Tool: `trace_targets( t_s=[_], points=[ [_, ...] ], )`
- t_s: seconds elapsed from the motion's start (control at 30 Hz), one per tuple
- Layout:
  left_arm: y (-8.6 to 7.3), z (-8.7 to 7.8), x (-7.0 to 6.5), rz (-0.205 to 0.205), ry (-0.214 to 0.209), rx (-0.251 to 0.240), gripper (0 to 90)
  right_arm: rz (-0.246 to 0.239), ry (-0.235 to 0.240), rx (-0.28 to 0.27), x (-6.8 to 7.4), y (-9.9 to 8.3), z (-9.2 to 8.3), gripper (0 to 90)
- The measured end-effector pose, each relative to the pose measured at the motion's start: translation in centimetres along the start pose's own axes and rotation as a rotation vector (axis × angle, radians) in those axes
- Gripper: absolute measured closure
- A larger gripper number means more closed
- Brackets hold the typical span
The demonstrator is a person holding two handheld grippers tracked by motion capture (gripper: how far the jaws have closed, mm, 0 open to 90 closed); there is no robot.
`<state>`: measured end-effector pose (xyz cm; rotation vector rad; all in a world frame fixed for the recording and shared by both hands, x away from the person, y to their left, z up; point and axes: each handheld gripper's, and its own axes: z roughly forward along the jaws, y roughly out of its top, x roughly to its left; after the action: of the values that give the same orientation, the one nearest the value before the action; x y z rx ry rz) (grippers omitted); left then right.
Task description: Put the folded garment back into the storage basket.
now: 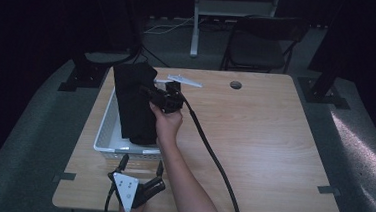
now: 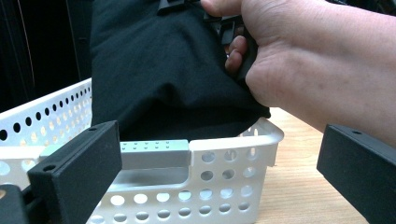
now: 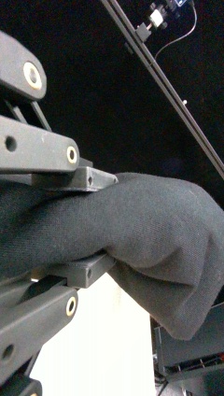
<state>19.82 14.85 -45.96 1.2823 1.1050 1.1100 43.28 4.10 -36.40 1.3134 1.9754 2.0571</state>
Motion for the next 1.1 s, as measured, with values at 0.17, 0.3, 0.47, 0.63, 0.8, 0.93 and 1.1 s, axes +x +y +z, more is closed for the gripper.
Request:
trace_targets(
  t_s=[0.17, 0.3, 0.47, 0.63, 0.8, 0.93, 1.1],
  points=[
    [0.0, 0.0, 0.0, 0.001, -0.001, -0.001, 0.8, 0.015, 0.032, -0.013, 0.1, -0.1, 0.1, 65.7],
    [0.0, 0.0, 0.0, -0.002, 0.001, 0.001, 0.8, 0.040, 0.076, -0.037, 0.4, -0.1, 0.2, 65.7],
    [0.0, 0.0, 0.0, -0.004, 0.000, 0.002, 0.8, 0.045, 0.079, -0.026, 0.0, -0.4, 0.6, 65.6],
    [0.0, 0.0, 0.1, -0.005, 0.001, 0.002, 0.8, 0.082, 0.023, 0.021, -0.9, -1.1, 1.0, 65.5],
    [0.0, 0.0, 0.0, -0.004, 0.000, 0.002, 0.8, 0.080, -0.053, 0.058, -0.8, -0.9, 1.0, 65.2],
    [0.0, 0.0, 0.0, -0.004, 0.000, 0.002, 0.8, 0.080, -0.097, 0.106, -0.9, -0.9, 1.1, 64.6],
    [0.0, 0.0, 0.0, -0.002, 0.000, 0.003, 0.8, 0.083, -0.085, 0.162, -1.1, -0.8, 1.5, 61.1]
  ],
)
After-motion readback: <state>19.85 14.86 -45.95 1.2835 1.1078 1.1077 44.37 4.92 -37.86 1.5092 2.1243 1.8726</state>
